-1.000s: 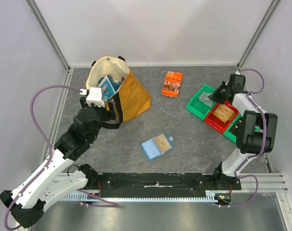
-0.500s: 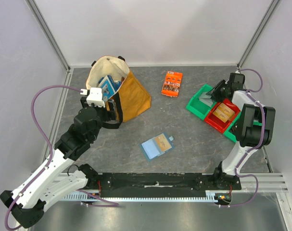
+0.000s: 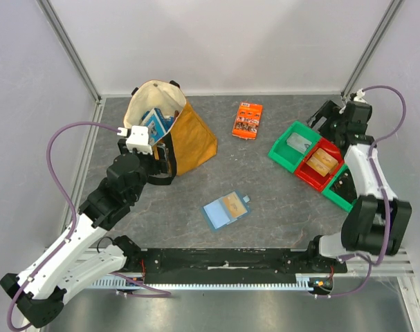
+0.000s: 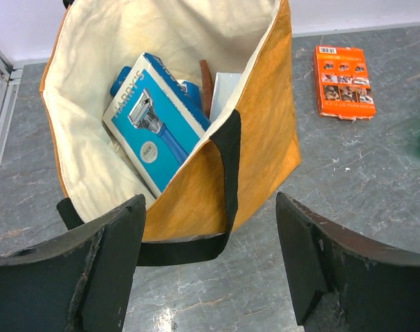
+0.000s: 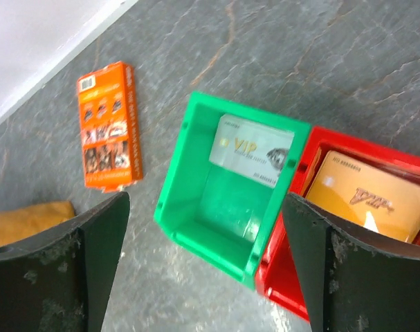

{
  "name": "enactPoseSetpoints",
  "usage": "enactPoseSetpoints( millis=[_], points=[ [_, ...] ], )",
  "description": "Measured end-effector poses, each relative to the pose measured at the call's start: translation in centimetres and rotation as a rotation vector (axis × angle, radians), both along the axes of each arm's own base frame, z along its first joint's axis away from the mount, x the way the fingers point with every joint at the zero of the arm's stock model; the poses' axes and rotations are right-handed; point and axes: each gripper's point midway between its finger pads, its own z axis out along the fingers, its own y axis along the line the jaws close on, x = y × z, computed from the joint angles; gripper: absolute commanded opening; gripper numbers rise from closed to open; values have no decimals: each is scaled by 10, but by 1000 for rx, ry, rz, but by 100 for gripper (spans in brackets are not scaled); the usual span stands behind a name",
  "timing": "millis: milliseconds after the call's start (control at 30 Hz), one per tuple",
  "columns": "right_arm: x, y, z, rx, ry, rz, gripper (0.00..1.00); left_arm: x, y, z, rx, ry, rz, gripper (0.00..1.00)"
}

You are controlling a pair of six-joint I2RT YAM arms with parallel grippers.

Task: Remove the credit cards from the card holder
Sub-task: Place the credit card in the storage box, then remove the credit card from the card holder.

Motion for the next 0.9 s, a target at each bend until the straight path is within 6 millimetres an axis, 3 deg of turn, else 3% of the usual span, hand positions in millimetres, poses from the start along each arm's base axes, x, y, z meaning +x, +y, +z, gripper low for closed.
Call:
enactPoseSetpoints(
  millis=[100, 167, 333, 367, 467, 667, 800, 900],
  points=[
    [-20, 19, 21, -34, -65, 57, 98, 0, -2, -1, 1, 3, -7, 81],
    [-36, 43, 31, -30, -122, 127, 98, 0, -4, -2, -1, 7, -19, 81],
    [-77, 99, 40, 68, -370, 349, 98, 0, -13, -6, -15, 27, -58, 81],
    [-95, 111, 33, 110, -422, 390, 98, 0, -15, -7, -18, 29, -63, 82],
    [-122, 131, 21, 193, -505, 467, 98, -1, -18, -7, -34, 34, -79, 82],
    [-146, 182, 13, 252, -480, 665, 93, -3, -26, -13, -77, 68, -99, 82],
    [-170, 229, 1, 214, -414, 806, 86, -6, -44, -32, -136, 172, -140, 81],
    [-180, 249, -16, 173, -337, 849, 81, -12, -61, -50, -190, 272, -182, 80]
  ],
)
